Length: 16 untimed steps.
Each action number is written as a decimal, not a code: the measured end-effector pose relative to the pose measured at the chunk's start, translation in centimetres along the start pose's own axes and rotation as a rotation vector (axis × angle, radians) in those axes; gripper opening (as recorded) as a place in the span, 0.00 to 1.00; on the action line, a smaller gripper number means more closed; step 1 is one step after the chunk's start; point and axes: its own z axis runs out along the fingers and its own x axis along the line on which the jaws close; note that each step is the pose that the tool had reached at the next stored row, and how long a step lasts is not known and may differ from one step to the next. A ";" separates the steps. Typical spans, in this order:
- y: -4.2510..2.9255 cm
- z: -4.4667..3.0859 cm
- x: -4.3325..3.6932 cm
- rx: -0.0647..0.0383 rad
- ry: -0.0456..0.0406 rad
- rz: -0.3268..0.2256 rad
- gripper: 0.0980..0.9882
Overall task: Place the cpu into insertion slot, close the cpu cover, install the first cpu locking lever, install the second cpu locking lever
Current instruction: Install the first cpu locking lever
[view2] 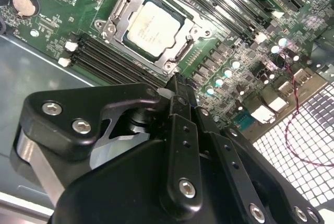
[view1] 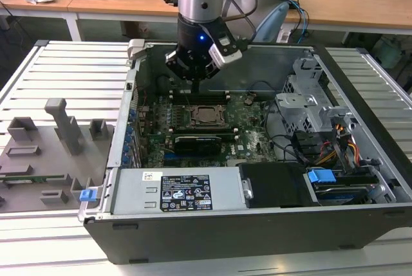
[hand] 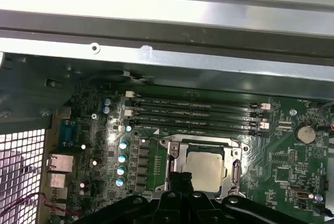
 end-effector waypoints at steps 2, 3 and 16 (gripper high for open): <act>0.04 0.01 0.44 0.000 -0.0002 0.000 0.01; 0.05 0.01 0.64 0.000 -0.0003 0.000 0.01; 0.34 0.70 3.57 0.000 -0.0008 -0.006 0.01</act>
